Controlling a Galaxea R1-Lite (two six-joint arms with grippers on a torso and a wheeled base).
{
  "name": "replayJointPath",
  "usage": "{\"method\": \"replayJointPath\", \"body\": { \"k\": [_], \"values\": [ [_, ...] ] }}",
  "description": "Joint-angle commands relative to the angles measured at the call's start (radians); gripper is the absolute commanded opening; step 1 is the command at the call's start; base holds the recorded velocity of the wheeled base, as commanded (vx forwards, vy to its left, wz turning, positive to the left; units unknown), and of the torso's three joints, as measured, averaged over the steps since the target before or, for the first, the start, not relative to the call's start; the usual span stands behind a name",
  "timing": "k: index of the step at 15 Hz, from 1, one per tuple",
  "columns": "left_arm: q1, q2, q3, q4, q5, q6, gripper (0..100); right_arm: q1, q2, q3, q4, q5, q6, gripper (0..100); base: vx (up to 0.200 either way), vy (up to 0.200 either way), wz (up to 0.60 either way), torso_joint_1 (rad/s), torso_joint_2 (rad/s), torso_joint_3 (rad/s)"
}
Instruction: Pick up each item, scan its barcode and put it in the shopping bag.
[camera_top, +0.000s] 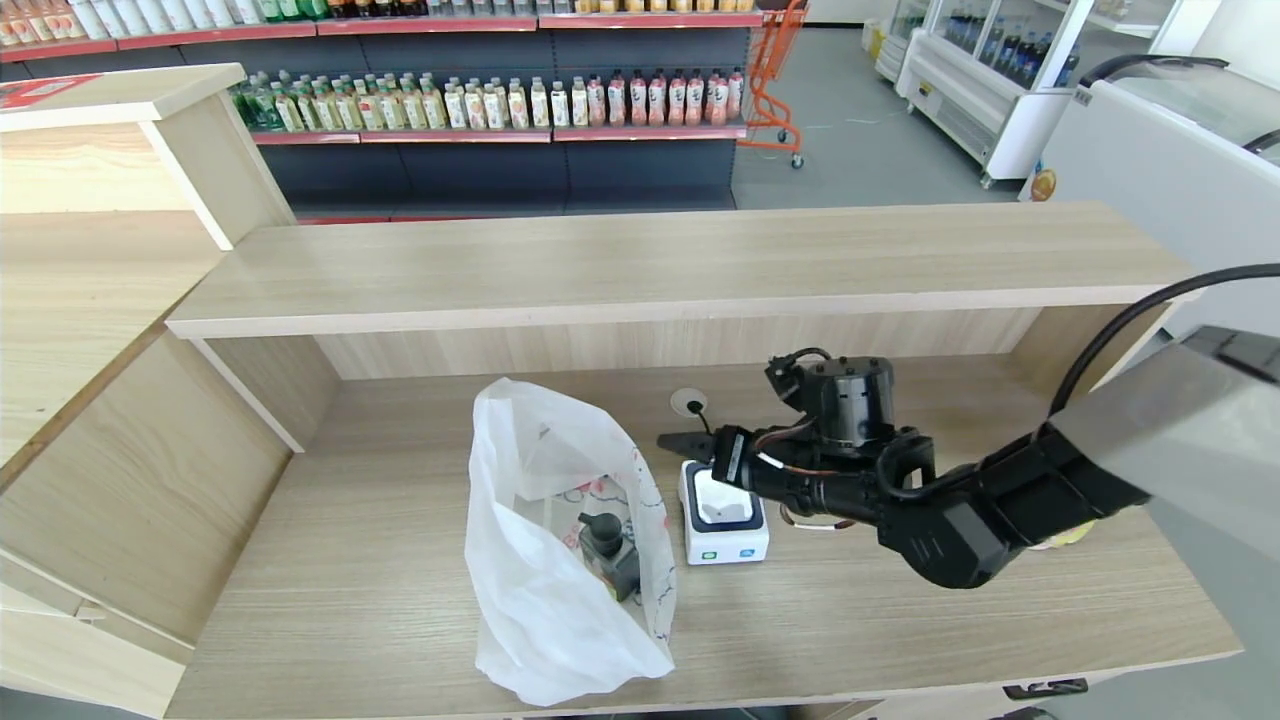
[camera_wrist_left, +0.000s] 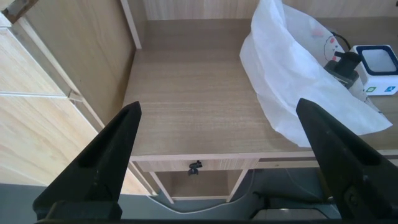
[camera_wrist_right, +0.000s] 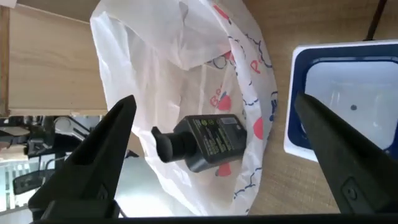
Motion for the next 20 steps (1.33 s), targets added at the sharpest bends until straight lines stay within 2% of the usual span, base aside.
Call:
{"method": "replayJointPath", "body": {
  "k": [1, 3, 7, 9, 13, 15, 18, 20],
  "values": [
    [-0.001, 0.000, 0.000, 0.000, 0.000, 0.000, 100, -0.029, -0.126, 0.082, 0.023, 0.003, 0.023, 100, 0.000, 0.000, 0.00, 0.000, 0.00, 0.000],
    [-0.001, 0.000, 0.000, 0.000, 0.000, 0.000, 100, -0.115, -0.299, 0.225, 0.043, 0.021, -0.052, 100, 0.000, 0.000, 0.00, 0.000, 0.00, 0.000],
    [-0.001, 0.000, 0.000, 0.000, 0.000, 0.000, 100, -0.268, -0.669, 0.394, 0.101, 0.046, -0.431, 100, 0.000, 0.000, 0.00, 0.000, 0.00, 0.000],
    [0.001, 0.000, 0.000, 0.000, 0.000, 0.000, 100, -0.319, -0.778, 0.460, 0.100, 0.083, -0.528, 100, 0.000, 0.000, 0.00, 0.000, 0.00, 0.000],
    [0.001, 0.000, 0.000, 0.000, 0.000, 0.000, 100, -0.342, -0.870, 0.520, 0.120, 0.031, -0.534, 100, 0.000, 0.000, 0.00, 0.000, 0.00, 0.000],
    [0.001, 0.000, 0.000, 0.000, 0.000, 0.000, 100, -0.353, -0.888, 0.540, 0.158, -0.014, -0.473, 100, 0.000, 0.000, 0.00, 0.000, 0.00, 0.000],
    [-0.001, 0.000, 0.000, 0.000, 0.000, 0.000, 100, -0.419, -0.917, 0.567, 0.225, -0.015, -0.431, 100, 0.000, 0.000, 0.00, 0.000, 0.00, 0.000],
    [0.001, 0.000, 0.000, 0.000, 0.000, 0.000, 100, -0.426, -0.948, 0.584, 0.261, -0.015, -0.414, 100, 0.000, 0.000, 0.00, 0.000, 0.00, 0.000]
  ]
}}
